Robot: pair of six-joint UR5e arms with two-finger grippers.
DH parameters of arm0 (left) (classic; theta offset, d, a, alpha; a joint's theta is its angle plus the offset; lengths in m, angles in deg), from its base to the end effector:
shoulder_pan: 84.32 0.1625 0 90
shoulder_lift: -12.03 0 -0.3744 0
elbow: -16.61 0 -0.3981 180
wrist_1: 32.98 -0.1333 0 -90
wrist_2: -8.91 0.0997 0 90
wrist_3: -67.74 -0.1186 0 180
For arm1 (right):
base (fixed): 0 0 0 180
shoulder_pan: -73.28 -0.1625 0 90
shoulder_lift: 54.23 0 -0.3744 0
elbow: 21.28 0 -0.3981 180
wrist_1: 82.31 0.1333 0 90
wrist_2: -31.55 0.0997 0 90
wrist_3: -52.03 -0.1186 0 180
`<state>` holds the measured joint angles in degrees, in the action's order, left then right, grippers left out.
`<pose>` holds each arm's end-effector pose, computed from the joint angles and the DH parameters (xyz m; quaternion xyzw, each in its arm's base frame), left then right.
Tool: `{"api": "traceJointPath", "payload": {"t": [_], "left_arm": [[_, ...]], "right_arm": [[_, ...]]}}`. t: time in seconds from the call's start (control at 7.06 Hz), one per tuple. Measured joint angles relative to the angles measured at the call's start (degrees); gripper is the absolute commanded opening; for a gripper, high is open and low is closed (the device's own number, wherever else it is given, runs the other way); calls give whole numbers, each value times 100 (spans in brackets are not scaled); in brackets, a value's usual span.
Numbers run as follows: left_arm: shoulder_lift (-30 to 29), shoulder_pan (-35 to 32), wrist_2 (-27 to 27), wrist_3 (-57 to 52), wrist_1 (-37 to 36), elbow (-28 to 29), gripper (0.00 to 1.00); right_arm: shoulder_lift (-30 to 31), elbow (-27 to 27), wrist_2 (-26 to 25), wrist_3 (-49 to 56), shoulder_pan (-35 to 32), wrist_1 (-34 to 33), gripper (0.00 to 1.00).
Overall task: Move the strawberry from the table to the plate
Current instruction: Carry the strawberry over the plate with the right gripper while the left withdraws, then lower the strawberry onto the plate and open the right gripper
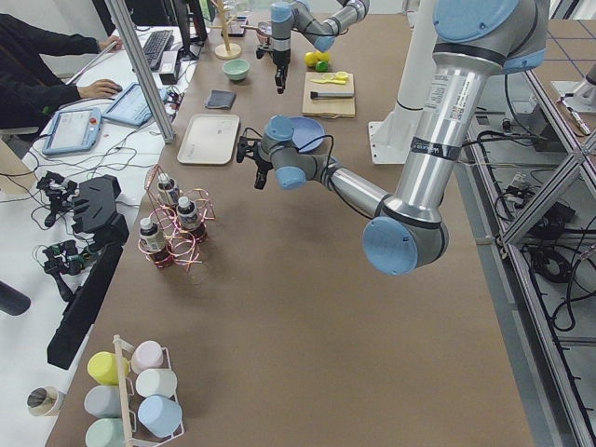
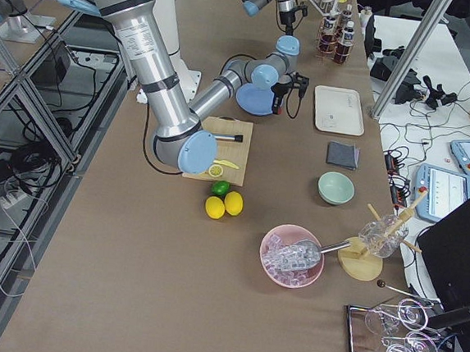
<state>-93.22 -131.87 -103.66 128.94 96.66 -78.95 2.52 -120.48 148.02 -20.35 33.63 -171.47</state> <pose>0.3504 -0.5131 0.3496 0.1722 0.4926 -0.0408 0.8521 -0.4448 -0.4731 0.2158 -0.0147 -0.4171 0.0900 0.9043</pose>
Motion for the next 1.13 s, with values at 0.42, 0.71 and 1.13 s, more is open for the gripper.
{"api": "traceJointPath", "payload": {"t": [0.42, 0.71, 1.13], "left_arm": [[557, -204, -180, -977, 86, 10, 98], [687, -368, -196, -1057, 96, 116, 98], [806, -509, -203, -1072, 150, 297, 98]], "right_arm": [[-323, 32, -1000, -759, 1054, -7, 0], [-586, 313, -1513, -997, 1499, 55, 0], [-875, 1002, -1712, -1049, 1633, 520, 0]]}}
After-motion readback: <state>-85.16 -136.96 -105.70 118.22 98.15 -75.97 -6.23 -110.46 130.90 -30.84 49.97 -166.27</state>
